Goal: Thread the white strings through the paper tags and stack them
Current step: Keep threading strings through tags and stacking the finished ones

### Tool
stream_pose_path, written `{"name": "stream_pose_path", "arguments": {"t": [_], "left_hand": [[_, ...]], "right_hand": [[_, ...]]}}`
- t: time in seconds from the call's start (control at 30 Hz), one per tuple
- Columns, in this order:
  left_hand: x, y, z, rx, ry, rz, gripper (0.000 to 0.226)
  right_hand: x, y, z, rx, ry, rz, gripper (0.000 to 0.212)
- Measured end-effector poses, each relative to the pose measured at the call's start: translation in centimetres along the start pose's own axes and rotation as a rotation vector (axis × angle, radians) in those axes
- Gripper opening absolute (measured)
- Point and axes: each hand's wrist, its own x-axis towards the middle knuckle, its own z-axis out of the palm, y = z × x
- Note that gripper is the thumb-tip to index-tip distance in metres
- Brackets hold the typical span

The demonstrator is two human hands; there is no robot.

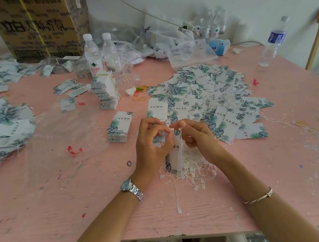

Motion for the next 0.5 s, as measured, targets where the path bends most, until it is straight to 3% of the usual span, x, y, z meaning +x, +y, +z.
{"name": "stream_pose_path", "arguments": {"t": [0.2, 0.37, 0.5], "left_hand": [[-0.02, 0.29, 0.07, 0.006, -0.015, -0.013, 0.017], [-0.07, 0.18, -0.04, 0.004, -0.012, -0.038, 0.007], [0.03, 0.47, -0.05, -0.022, 0.02, -0.044, 0.015]], "right_hand": [[0.11, -0.2, -0.18, -0.047, -0.038, -0.057, 0.033], [0.11, -0.06, -0.4, -0.036, 0.026, -0.048, 0.022], [-0.11, -0.41, -0.05, -0.043, 0.026, -0.074, 0.014]]}}
